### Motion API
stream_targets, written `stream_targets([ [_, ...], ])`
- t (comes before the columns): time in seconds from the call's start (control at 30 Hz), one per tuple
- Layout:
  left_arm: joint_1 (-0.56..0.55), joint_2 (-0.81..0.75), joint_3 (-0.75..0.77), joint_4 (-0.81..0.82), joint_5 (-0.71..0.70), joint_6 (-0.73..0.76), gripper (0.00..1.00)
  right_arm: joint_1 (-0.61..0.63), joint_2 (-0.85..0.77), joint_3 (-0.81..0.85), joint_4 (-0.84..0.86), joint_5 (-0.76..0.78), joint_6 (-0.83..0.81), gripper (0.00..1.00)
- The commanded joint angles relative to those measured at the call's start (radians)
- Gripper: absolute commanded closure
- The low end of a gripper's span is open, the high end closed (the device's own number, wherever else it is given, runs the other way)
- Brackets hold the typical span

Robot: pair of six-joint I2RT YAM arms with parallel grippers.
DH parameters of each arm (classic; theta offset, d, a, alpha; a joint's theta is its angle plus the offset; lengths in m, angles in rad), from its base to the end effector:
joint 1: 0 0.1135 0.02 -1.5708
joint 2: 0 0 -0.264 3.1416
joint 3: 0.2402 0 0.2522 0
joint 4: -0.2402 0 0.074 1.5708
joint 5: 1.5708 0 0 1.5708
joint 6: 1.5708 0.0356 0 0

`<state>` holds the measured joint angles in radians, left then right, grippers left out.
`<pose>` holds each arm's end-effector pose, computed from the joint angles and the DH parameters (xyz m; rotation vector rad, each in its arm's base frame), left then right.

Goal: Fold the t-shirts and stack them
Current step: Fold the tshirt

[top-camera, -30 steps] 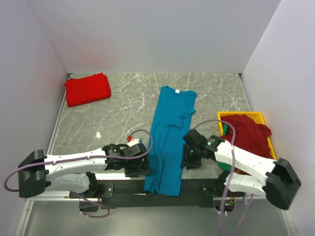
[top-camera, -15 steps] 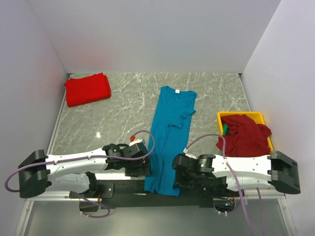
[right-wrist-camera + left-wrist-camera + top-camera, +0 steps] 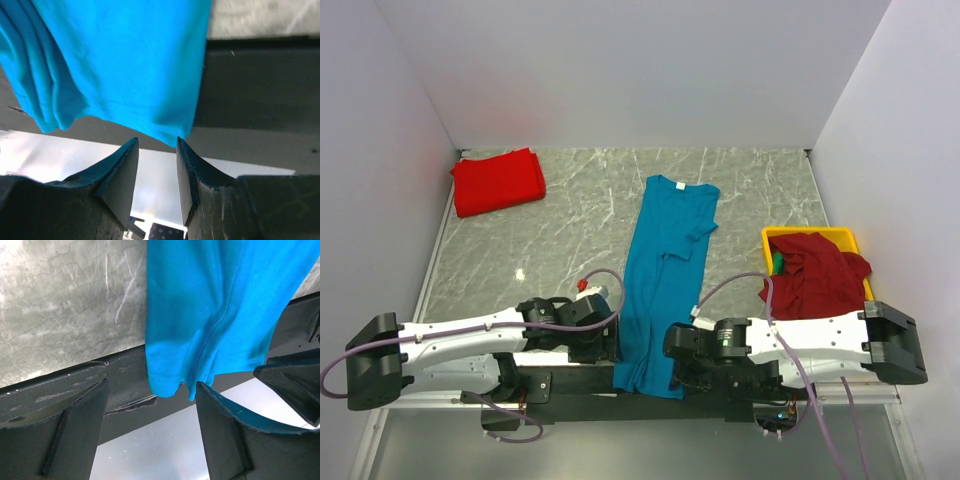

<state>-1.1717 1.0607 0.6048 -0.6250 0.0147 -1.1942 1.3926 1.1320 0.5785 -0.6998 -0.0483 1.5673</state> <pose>0.0730 -0.1744 0.1932 -0.0272 2.8928 -0.6775 0.0306 0.1794 0.1707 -0.2571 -3.0720 -0.4983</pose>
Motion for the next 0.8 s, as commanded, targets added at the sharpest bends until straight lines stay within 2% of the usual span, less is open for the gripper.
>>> stream_targets([
  [0.0, 0.004, -0.016, -0.016, 0.045, 0.028, -0.018, 0.25, 0.039, -0.035, 0.024, -0.072, 0.042, 0.086, 0.56],
  [0.53, 0.0, 0.024, -0.017, 0.082, 0.065, -0.047, 0.25, 0.066, -0.034, -0.092, 0.04, 0.038, 0.142, 0.55],
  [0.77, -0.019, 0.036, -0.031, 0.102, 0.071, -0.068, 0.25, 0.066, -0.04, -0.127, 0.089, 0.021, 0.143, 0.62],
])
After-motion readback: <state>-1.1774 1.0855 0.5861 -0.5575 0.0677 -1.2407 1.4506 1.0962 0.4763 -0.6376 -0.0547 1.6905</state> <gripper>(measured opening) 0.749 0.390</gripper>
